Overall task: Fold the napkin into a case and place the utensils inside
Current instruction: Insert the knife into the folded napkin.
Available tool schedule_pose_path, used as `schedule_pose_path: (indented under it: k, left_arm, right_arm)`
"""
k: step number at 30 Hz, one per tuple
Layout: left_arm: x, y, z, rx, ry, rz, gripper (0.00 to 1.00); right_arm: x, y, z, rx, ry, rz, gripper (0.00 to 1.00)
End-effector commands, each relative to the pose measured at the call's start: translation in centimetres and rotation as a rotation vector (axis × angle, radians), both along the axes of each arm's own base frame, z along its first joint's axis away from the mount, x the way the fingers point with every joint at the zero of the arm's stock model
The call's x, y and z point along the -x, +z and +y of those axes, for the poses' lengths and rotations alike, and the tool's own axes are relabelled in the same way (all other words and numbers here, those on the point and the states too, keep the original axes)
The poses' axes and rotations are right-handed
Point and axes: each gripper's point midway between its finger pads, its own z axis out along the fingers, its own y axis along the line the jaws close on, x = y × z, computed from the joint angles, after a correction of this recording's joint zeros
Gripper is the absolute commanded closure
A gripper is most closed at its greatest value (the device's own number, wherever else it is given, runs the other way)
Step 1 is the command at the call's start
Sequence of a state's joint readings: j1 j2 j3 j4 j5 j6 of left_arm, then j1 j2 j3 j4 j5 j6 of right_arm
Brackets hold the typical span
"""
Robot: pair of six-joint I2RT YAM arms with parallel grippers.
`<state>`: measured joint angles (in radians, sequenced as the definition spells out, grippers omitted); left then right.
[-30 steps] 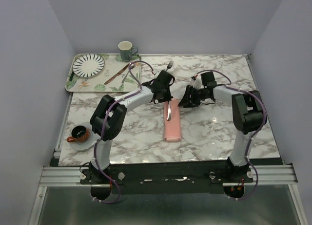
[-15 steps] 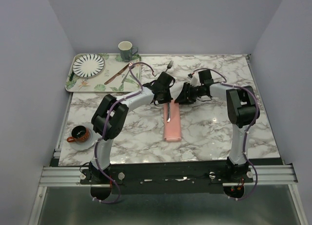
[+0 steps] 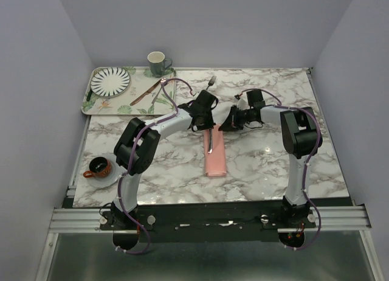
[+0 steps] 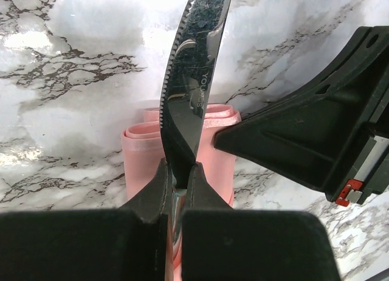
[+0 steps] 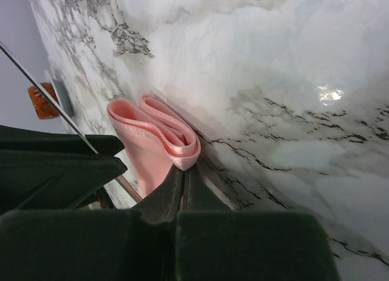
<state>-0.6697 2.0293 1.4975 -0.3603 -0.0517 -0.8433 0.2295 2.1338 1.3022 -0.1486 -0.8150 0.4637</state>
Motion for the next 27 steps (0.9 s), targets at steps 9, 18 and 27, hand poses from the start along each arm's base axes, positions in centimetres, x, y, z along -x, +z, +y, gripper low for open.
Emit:
schedule_pose_path:
  k: [9,18,27]
  left_arm:
    - [2.3,0.7,0.2,0.046,0.011,0.061,1.0]
    - [2.9,1.3,0.3,0.054,0.005,0.058,1.0]
    - [4.0,1.7,-0.3,0.068,-0.035,0.073,1.0]
  right_arm:
    - [0.5,-0.6,-1.0,0.05,-0.128,0.014,0.99]
    - [0.6,0.1,-1.3,0.088,-0.174,-0.014,0.99]
    - [0.7,0.1,-1.2,0.114,-0.194,-0.022,0.99]
